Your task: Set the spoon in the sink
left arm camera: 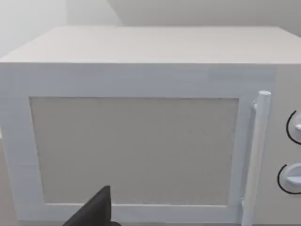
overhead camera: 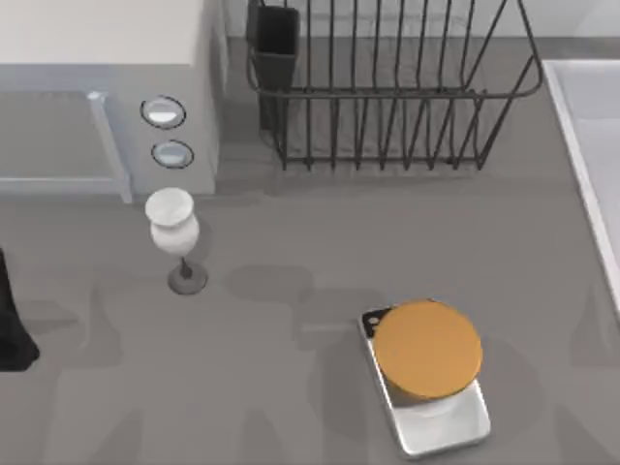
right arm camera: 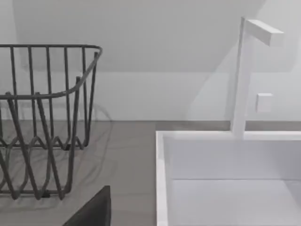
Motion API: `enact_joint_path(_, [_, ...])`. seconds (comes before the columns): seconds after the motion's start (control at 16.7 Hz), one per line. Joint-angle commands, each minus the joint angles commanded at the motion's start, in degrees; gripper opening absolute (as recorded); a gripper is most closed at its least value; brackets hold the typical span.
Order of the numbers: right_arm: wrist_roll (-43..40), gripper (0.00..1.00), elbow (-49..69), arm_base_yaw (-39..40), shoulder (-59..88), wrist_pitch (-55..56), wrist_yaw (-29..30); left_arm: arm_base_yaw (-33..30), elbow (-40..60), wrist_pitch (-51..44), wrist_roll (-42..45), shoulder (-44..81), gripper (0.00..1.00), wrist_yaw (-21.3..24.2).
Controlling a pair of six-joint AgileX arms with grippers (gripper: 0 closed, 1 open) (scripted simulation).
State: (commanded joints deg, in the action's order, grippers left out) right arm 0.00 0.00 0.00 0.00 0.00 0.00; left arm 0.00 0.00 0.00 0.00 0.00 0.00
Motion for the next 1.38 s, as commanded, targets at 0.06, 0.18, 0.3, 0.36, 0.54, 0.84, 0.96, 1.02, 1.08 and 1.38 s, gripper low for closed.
enact_joint_path(0.06, [0.00,1.00,0.00,0.00,0.00,0.00,0.00,0.00,0.00,0.00,0.00,0.00,1.00,0.00])
enact_joint_path(0.18, [-0.62,1.00,0.63,-0.42,0.72,-0.70,0.04,0.00,0.00,0.00,0.00,0.00,1.00,0.00])
enact_joint_path(0.3, [-3.19,1.00,3.24,-2.06,3.79,-3.62,0.12,0.00,0.00,0.00,0.00,0.00,1.00,0.00])
enact_joint_path(0.36, [-5.07,1.00,5.16,-3.23,6.22,-5.81,0.13,0.00,0.00,0.00,0.00,0.00,1.00,0.00])
enact_joint_path(0.54, [-12.55,1.00,12.60,-7.73,17.23,-14.79,0.05,0.00,0.00,0.00,0.00,0.00,1.00,0.00])
enact_joint_path(0.84, [-27.65,1.00,27.13,-16.82,43.54,-33.58,-0.13,0.00,0.00,0.00,0.00,0.00,1.00,0.00])
enact_joint_path(0.96, [-33.55,1.00,32.80,-20.43,53.22,-40.85,-0.13,0.00,0.00,0.00,0.00,0.00,1.00,0.00])
enact_joint_path(1.02, [-36.32,1.00,35.50,-22.12,57.54,-44.23,-0.12,0.00,0.00,0.00,0.00,0.00,1.00,0.00])
enact_joint_path(1.08, [-38.93,1.00,38.07,-23.72,61.51,-47.39,-0.12,0.00,0.00,0.00,0.00,0.00,1.00,0.00])
enact_joint_path(1.38, [-48.49,1.00,47.79,-29.51,76.21,-58.64,-0.20,0.00,0.00,0.00,0.00,0.00,1.00,0.00])
